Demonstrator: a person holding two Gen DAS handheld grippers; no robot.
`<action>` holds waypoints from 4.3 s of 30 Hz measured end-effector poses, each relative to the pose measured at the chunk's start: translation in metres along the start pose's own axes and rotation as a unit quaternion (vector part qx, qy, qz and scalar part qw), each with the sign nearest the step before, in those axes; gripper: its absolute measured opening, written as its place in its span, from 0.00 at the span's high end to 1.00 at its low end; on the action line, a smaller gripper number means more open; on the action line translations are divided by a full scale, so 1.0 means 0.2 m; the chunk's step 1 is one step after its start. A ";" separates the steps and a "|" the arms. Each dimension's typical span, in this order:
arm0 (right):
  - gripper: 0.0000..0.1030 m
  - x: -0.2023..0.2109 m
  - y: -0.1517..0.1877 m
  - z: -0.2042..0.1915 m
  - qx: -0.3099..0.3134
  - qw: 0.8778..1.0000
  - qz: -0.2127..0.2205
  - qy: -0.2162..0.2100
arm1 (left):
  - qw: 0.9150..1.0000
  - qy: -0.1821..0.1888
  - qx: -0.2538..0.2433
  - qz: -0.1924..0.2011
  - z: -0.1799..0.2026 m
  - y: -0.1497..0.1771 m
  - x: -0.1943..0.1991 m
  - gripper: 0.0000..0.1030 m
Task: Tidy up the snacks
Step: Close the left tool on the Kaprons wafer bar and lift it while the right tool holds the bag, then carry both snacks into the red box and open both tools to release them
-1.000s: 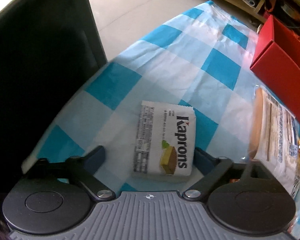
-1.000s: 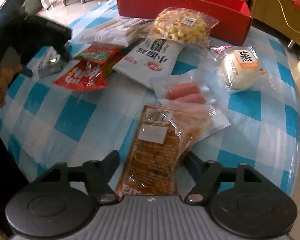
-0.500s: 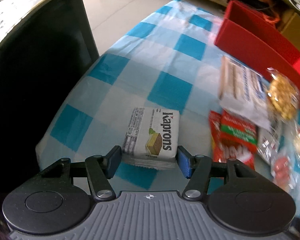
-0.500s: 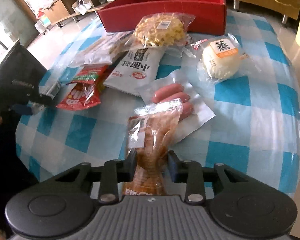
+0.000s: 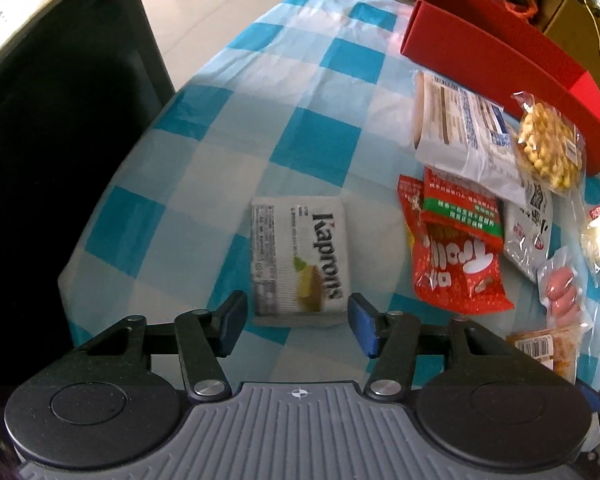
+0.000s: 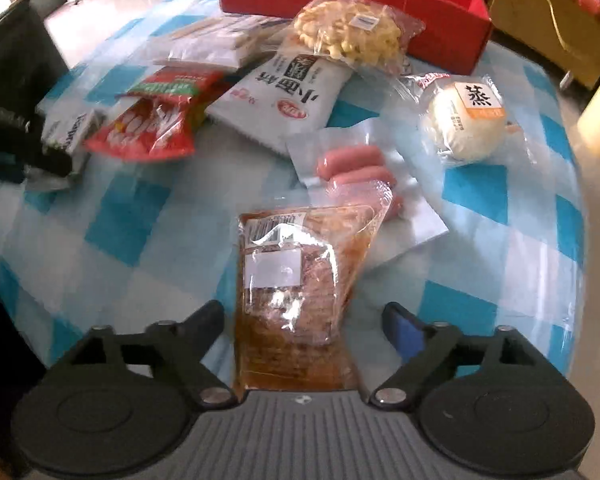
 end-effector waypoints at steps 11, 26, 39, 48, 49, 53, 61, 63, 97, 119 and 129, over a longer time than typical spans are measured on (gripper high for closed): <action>0.50 0.07 0.03 0.05 0.014 1.000 0.003 -0.006 | 1.000 -0.011 -0.012 -0.019 0.00 0.06 -0.04 0.37; 0.60 0.16 -0.02 0.05 -0.023 0.997 0.030 -0.071 | 0.997 0.043 0.053 -0.038 -0.06 -0.01 -0.06 0.72; 0.60 0.23 -0.08 0.04 -0.045 0.991 0.049 -0.114 | 0.993 -0.010 0.117 -0.009 -0.11 -0.17 -0.11 0.10; 0.60 0.28 -0.12 -0.01 -0.040 0.987 0.062 -0.146 | 0.964 -0.026 0.265 -0.028 -0.21 -0.24 -0.20 0.03; 0.60 0.29 -0.12 -0.01 -0.041 0.986 0.064 -0.150 | 0.964 -0.027 0.264 -0.029 -0.21 -0.25 -0.20 0.03; 0.60 0.32 -0.13 0.00 -0.047 0.983 0.067 -0.161 | 0.980 -0.051 0.191 -0.010 -0.18 -0.25 -0.18 0.10; 0.60 0.34 -0.13 0.01 -0.048 0.982 0.076 -0.164 | 0.990 -0.031 0.138 -0.008 -0.17 -0.19 -0.10 0.21; 0.60 0.34 -0.13 0.00 -0.045 0.983 0.076 -0.162 | 0.994 -0.017 0.107 -0.008 -0.12 -0.16 -0.08 0.21; 0.60 0.29 -1.04 0.54 -0.151 0.965 0.169 -0.129 | 0.991 0.083 -0.025 0.103 0.75 -0.95 0.17 0.21; 0.55 -0.25 -1.42 0.72 -0.165 0.973 0.124 -0.101 | 0.996 0.044 -0.041 0.070 0.90 -1.19 -0.25 0.21; 0.47 -0.27 -1.41 0.72 -0.165 0.975 0.120 -0.092 | 0.995 0.042 -0.046 0.083 0.92 -1.18 -0.22 0.16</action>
Point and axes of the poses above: each gripper's, at about its wrist camera, not at the fingertips, and x roughly against the way its jaws point, z to its right, y to its underside, the point moved 7 cm from there along -x, roughly the way its jaws point, and after that the axes turned 1 degree about -x, right-handed, at the moved point
